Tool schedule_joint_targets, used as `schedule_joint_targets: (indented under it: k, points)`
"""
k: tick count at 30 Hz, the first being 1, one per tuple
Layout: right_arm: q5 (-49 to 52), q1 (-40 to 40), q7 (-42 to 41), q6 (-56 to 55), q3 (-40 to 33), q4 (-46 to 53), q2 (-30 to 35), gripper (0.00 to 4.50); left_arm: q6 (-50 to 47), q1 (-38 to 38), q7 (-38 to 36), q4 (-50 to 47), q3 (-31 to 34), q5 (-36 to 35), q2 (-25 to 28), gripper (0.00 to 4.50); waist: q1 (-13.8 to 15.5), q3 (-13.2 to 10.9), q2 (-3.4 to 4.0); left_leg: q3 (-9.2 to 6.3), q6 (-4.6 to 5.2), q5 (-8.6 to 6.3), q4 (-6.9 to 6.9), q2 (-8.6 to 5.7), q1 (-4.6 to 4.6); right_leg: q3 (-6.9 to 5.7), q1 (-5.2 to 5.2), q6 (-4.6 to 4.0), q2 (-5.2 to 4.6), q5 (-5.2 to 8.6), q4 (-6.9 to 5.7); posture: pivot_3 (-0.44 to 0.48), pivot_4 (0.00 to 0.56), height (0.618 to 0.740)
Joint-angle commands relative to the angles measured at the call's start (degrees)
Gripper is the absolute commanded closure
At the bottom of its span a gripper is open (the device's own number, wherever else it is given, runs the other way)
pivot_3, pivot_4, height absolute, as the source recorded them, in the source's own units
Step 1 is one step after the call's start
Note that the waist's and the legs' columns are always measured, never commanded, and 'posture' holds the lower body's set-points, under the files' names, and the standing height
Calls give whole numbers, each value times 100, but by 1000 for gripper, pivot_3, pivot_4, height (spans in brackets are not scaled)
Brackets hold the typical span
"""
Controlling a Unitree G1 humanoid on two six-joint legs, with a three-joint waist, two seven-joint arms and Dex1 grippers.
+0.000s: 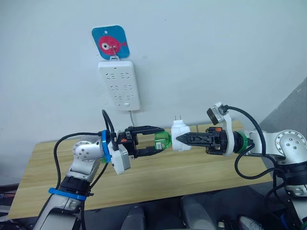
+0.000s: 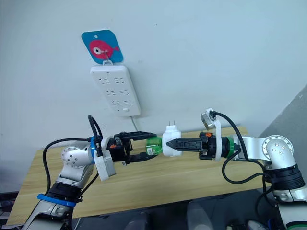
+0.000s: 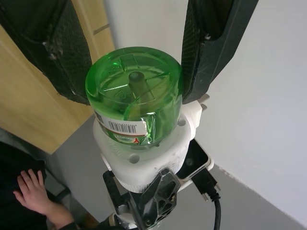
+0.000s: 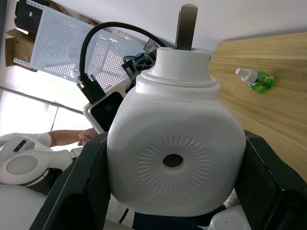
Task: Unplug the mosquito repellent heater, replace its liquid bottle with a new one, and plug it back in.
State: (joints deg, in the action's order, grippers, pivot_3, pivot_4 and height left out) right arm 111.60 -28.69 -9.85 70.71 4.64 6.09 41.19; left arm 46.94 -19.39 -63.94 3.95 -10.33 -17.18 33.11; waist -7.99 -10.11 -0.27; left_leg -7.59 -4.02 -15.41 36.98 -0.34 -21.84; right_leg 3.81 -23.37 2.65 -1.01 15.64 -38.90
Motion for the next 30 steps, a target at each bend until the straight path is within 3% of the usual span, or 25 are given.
schedule_joint_targets:
  k: [1,4,7,10,14,17,21,24,30]
  points:
    - [140,-21,-20,-26,-138,93,51,1460,-2281,369,103,-1194,-116,-1044,644,2248,-16,-1,-1,-1,1,-1,-1,0,1,0,0,0,0,0,-1,-169,153,740]
    - [140,-8,-61,-4,-154,102,88,1460,-4876,387,718,-2041,-75,-2149,1233,2248,-38,-3,-1,-9,5,-3,-1,2,0,-5,0,1,1,1,-5,-164,151,740]
    - [140,-29,-139,37,-136,87,118,1460,-7166,8,1032,-2272,28,-3488,1675,2248,-7,-6,-6,-13,6,-3,1,1,1,-11,3,17,2,11,-6,-152,155,740]
    - [140,-73,-230,97,-87,92,139,1460,-8905,-523,1039,-1988,10,-4261,1940,2248,0,-10,-12,-14,6,-3,3,0,2,-17,5,29,5,18,-5,-152,155,740]
    - [140,-90,-262,115,-55,107,140,1460,-10112,-972,1152,-1684,40,-4583,1904,2248,-11,-11,-13,-9,9,-5,-2,1,4,-13,5,28,8,19,0,-152,155,740]
    - [140,-50,-268,104,-61,136,149,1460,-10192,-869,1051,-1801,211,-4497,1891,2248,-25,-13,-11,-6,10,-6,-3,3,5,-10,3,26,9,19,0,-155,151,740]
    - [140,16,-281,89,-74,175,170,1460,-9455,-471,758,-2215,393,-3881,1841,947,-11,-14,-10,2,10,-6,-5,4,10,-2,2,19,9,15,-1,-154,148,740]
    - [140,47,-297,79,-76,197,190,1460,-8061,-4,431,-2399,493,-2854,1704,3,13,-14,-10,1,10,-6,-3,3,6,-2,0,10,8,9,2,-153,145,740]
    - [140,77,-313,74,-96,190,221,1460,-4833,619,-191,-1999,708,-1129,1155,0,90,-14,-10,10,9,-6,-2,1,4,7,0,-2,3,2,6,-150,141,740]
